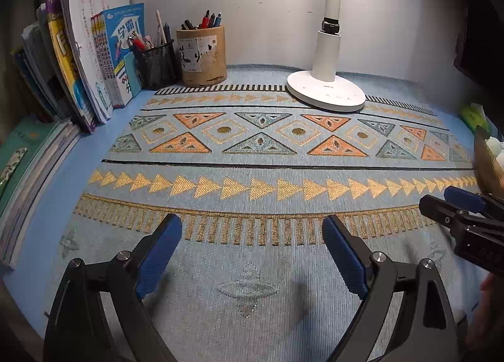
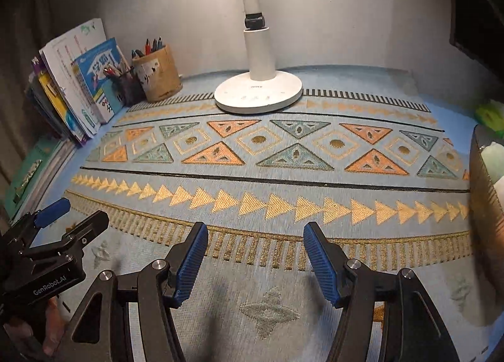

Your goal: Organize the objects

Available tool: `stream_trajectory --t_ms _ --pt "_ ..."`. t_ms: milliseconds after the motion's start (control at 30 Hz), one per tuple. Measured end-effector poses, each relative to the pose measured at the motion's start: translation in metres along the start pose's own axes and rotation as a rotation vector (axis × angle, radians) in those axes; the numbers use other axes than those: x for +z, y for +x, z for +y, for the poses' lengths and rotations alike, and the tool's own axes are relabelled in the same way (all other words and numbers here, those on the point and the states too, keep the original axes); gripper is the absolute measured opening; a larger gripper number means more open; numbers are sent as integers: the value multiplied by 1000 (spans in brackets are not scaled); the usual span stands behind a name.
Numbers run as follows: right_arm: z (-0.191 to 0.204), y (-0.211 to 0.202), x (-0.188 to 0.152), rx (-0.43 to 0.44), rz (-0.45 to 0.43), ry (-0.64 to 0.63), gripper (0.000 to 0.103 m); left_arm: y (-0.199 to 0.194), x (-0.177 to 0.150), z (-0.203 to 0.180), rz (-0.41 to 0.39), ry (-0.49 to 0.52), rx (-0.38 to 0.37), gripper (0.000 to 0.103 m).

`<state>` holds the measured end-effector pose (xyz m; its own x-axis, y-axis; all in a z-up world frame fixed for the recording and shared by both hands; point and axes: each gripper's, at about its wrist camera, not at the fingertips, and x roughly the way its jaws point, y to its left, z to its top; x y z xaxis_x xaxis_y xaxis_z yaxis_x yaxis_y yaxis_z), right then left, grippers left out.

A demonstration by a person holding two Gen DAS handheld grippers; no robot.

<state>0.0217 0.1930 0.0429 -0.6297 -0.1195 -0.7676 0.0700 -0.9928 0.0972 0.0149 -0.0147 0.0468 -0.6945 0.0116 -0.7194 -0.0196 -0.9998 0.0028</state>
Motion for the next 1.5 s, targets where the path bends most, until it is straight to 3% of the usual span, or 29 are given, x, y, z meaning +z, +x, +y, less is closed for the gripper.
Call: stream_trajectory --t_ms 233,333,600,833,933,1000,1233,1300,1500 --pt "-11 23 -8 -39 35 31 62 14 -7 1 -6 -43 3 90" --pt "-17 16 -7 -42 -1 57 63 17 -7 -2 13 -31 4 90" --pt "-24 21 -8 -99 10 101 64 36 -10 -7 125 0 -6 91" --pt "-25 21 -9 -90 7 106 66 36 -11 -8 129 4 0 97" --pt "-25 21 -9 -100 11 111 72 38 -10 -7 136 -6 0 99" --pt "-28 22 -8 -100 16 127 81 41 -6 -7 145 -9 -2 100" --pt "-23 32 -3 -128 69 88 93 54 4 -10 150 0 -4 103" --pt "-20 35 -2 -122 88 67 103 54 5 -9 147 10 -13 103" --pt "-15 38 -3 -153 97 32 103 54 4 -9 144 28 -28 103"
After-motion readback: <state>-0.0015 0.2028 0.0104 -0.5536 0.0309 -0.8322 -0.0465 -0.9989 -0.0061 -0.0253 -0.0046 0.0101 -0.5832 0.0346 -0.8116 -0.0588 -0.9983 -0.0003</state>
